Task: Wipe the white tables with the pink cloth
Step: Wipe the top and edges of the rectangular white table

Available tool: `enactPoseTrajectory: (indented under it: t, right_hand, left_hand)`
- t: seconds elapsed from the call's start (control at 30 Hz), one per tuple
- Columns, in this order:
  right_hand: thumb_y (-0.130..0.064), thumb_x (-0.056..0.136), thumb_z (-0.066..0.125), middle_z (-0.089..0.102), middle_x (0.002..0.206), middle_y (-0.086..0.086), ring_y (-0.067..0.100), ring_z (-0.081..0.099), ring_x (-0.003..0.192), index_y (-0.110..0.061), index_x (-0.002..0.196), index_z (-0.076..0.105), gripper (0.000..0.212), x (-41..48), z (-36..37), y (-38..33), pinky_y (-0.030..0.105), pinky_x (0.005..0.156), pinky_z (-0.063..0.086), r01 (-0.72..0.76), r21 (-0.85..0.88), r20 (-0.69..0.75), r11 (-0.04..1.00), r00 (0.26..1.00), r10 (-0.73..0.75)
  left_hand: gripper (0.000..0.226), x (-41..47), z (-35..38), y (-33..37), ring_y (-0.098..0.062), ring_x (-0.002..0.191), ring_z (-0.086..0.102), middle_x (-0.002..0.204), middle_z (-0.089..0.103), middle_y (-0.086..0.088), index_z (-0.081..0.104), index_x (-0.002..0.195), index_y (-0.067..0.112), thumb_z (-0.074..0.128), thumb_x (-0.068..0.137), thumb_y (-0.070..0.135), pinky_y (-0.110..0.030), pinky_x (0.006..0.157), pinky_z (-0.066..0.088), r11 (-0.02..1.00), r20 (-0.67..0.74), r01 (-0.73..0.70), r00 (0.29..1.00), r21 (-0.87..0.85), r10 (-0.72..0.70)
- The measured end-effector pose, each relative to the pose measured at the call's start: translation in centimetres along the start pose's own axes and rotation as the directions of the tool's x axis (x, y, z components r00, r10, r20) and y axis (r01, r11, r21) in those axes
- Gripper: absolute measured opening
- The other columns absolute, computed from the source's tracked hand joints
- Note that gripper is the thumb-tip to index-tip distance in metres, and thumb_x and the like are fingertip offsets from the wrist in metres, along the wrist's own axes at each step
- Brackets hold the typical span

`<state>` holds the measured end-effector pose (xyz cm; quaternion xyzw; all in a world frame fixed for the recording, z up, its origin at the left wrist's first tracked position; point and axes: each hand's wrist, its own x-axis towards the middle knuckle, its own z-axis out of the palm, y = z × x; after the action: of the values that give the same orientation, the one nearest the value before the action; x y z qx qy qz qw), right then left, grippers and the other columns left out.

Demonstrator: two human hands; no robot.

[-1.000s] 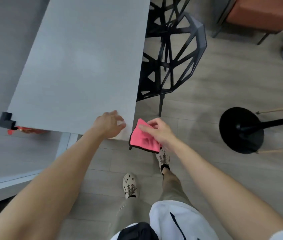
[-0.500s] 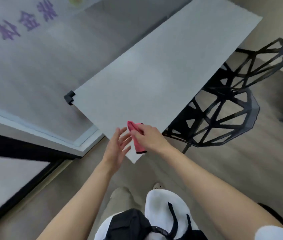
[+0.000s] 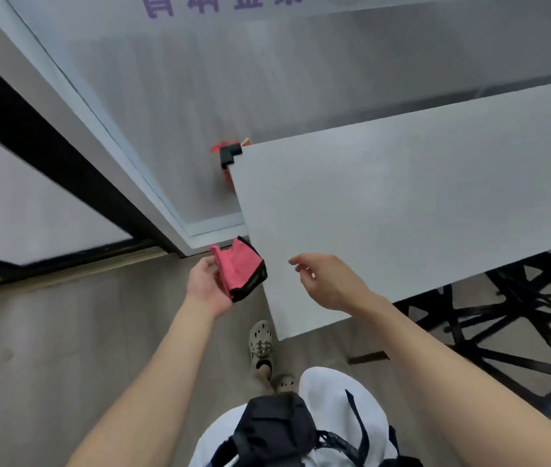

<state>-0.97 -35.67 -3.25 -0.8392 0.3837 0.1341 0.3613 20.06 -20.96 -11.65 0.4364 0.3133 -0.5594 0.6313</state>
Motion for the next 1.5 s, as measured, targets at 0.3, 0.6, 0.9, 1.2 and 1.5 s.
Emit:
enactPoseTrajectory:
  t: [0.3,0.6,0.9,1.2,1.5]
  right_hand:
    - [-0.023,0.11,0.048,0.065,0.146,-0.004,0.021,0.06,0.135,-0.021,0.145,0.066,0.039,8.8,-1.4,3.4,0.041,0.114,0.049,0.092,-0.142,0.005,0.986,0.996,-0.092]
    - [-0.023,0.109,0.054,0.053,0.159,0.011,0.031,0.037,0.158,-0.009,0.15,0.058,0.043,21.5,-1.8,3.3,0.05,0.128,0.034,0.442,-0.315,-0.122,0.84,0.859,-0.497]
    - [-0.034,0.108,0.04,0.018,0.181,0.006,0.022,0.007,0.169,-0.013,0.171,0.029,0.067,26.1,1.6,5.6,0.052,0.136,0.01,0.516,-0.43,-0.153,0.741,0.767,-0.623]
    - [-0.03,0.105,0.047,0.021,0.18,0.01,0.027,0.013,0.168,-0.009,0.17,0.032,0.07,26.1,2.2,5.6,0.056,0.135,0.015,0.51,-0.436,-0.225,0.741,0.736,-0.639]
    - [-0.032,0.104,0.042,0.022,0.179,0.01,0.028,0.014,0.168,-0.009,0.169,0.033,0.07,26.0,1.9,5.5,0.058,0.134,0.017,0.509,-0.477,-0.21,0.716,0.725,-0.656]
  left_hand:
    - [0.042,2.9,0.1,0.4,-0.027,0.101,0.075,0.106,0.077,-0.004,0.067,0.109,0.016,0.08,0.094,0.054,-0.035,0.074,0.056,0.65,-0.186,-0.314,0.793,0.692,0.581]
    - [0.049,7.4,4.9,-0.2,-0.028,0.089,0.068,0.098,0.07,0.004,0.049,0.111,0.032,0.065,0.094,0.075,-0.045,0.074,0.059,0.252,-0.077,-0.219,0.591,0.943,0.803]
    - [0.038,8.8,4.6,-3.2,-0.014,0.113,0.066,0.127,0.064,0.012,0.06,0.138,0.042,0.067,0.101,0.046,-0.045,0.099,0.058,0.199,0.071,-0.373,0.599,0.906,0.798]
    - [0.06,11.0,9.4,-3.1,-0.039,0.122,0.064,0.16,0.05,0.007,0.014,0.159,0.037,0.04,0.11,0.059,-0.052,0.098,0.054,0.228,0.044,-0.351,0.621,0.908,0.782]
    - [0.06,15.1,12.9,2.7,-0.018,0.161,0.031,0.177,0.019,-0.004,0.029,0.172,0.026,0.03,0.114,0.041,-0.029,0.128,0.03,0.051,0.239,-0.519,0.476,0.853,0.847]
